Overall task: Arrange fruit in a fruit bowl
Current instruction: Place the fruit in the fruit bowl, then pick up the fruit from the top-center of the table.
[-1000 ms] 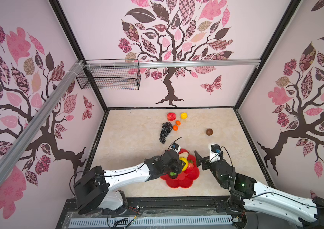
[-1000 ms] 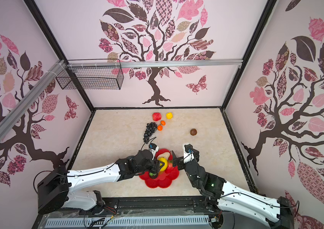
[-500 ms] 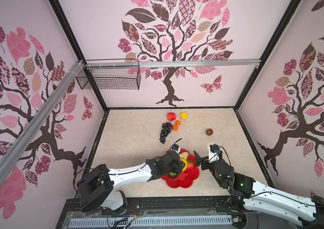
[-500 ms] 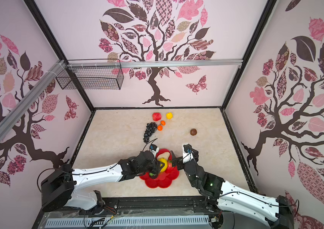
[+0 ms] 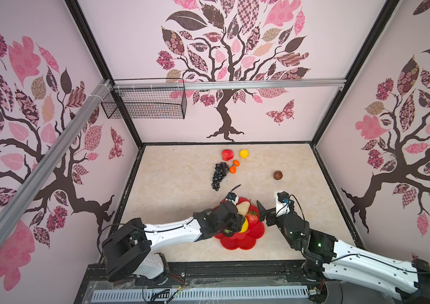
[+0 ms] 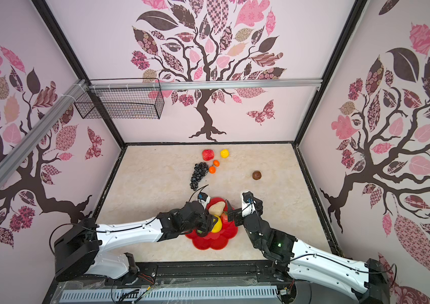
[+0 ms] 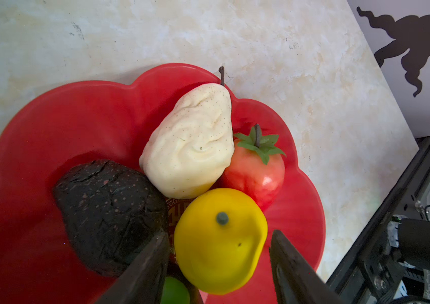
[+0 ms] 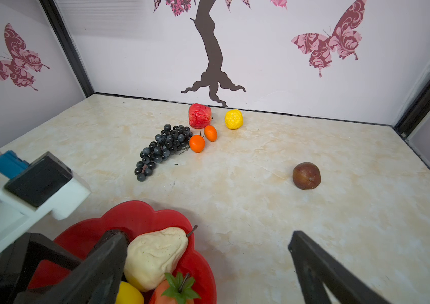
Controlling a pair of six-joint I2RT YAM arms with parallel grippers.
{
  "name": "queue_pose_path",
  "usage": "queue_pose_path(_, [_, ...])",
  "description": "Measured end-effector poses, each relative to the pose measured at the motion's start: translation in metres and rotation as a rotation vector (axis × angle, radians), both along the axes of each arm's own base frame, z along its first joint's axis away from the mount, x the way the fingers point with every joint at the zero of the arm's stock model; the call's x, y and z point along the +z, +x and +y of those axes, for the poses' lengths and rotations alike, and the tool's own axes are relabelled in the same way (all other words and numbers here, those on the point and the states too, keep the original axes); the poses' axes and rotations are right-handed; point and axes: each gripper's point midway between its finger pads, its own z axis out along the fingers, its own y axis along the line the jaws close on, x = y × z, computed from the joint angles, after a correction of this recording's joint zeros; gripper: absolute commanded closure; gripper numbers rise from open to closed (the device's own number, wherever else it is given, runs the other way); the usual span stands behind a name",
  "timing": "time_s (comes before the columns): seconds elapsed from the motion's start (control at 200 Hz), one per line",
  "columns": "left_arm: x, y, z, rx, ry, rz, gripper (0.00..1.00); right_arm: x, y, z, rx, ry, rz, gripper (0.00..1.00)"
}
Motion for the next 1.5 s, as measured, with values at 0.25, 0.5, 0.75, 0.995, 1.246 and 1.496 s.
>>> queue_pose_path(0.25, [0.008, 0.002, 0.003, 0.012, -0.01, -0.019, 0.35, -0.001, 0.001, 0.001, 0.002, -0.003, 0.002, 0.0])
queue_pose_path(0.5, [0.029, 0.005, 0.009, 0.033, -0.035, -0.065, 0.34, -0.006, 0.001, 0.004, 0.008, -0.019, 0.013, 0.0])
queue_pose_path(0.75, [0.097, 0.033, 0.067, 0.178, -0.137, -0.221, 0.33, -0.006, 0.022, -0.01, -0.062, -0.04, 0.077, 0.0])
queue_pose_path(0.995, [0.121, 0.048, 0.155, 0.423, -0.131, -0.39, 0.23, -0.01, 0.075, -0.041, -0.184, 0.027, 0.214, 0.0])
queue_pose_path(1.246, [0.086, 0.037, 0.188, 0.473, -0.049, -0.426, 0.2, -0.019, 0.144, -0.029, -0.187, 0.079, 0.364, 0.0])
queue_pose_path(1.496, [0.062, 0.029, 0.197, 0.439, 0.013, -0.45, 0.17, -0.032, 0.23, -0.002, -0.157, 0.112, 0.438, 0.0])
